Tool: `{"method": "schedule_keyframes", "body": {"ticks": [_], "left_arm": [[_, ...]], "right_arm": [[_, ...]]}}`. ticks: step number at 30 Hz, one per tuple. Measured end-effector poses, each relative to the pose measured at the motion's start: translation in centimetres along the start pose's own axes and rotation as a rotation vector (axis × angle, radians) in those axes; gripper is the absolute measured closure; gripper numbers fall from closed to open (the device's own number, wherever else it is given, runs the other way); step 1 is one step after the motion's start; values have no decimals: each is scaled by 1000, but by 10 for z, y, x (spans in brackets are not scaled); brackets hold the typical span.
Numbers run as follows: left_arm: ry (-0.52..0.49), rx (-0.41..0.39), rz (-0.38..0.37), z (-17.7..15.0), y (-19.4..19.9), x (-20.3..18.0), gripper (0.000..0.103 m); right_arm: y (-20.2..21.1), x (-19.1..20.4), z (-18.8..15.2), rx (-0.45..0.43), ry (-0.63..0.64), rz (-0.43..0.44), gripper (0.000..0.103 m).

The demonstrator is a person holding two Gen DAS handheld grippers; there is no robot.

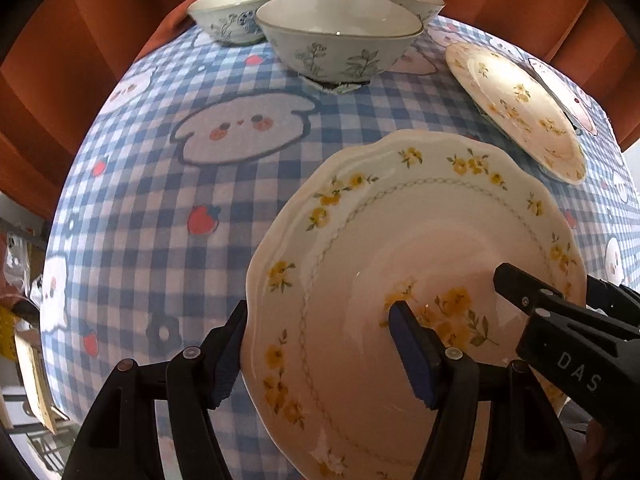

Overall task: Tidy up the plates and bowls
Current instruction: 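Lift the deep yellow-floral plate with both tools and carry it toward the table edge, then lower the deep plate onto the cloth and open both tools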

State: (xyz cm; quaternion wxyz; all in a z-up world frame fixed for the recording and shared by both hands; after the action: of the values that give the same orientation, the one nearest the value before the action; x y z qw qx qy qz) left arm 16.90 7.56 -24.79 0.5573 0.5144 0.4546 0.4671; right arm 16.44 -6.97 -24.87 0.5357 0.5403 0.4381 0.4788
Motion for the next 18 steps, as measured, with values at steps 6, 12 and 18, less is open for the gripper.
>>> {"method": "schedule_keyframes", "body": {"ticks": [6, 12, 18], "left_arm": [[-3, -32, 2, 13, -3, -4, 24], [-5, -34, 0, 9, -1, -5, 20], [-3, -54, -8, 4, 17, -8, 13]], "right_arm": [[-6, 0, 9, 6, -32, 4, 31], [-4, -1, 9, 9, -15, -15, 31], [20, -3, 6, -20, 18, -3, 30]]}}
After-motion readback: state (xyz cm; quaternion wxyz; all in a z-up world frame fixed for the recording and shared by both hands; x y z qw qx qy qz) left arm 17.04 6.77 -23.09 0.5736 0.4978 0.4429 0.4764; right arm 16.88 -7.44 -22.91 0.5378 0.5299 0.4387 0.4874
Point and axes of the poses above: each gripper's, at about its wrist camera, not at the fingertips, and y roughly against the way its jaws point, x to its left, z to its top, the point moved 10 cm from there along -y, roughly the way its jaws point, and after that the axes turned 14 degrees about x, right-handed, at the moved point
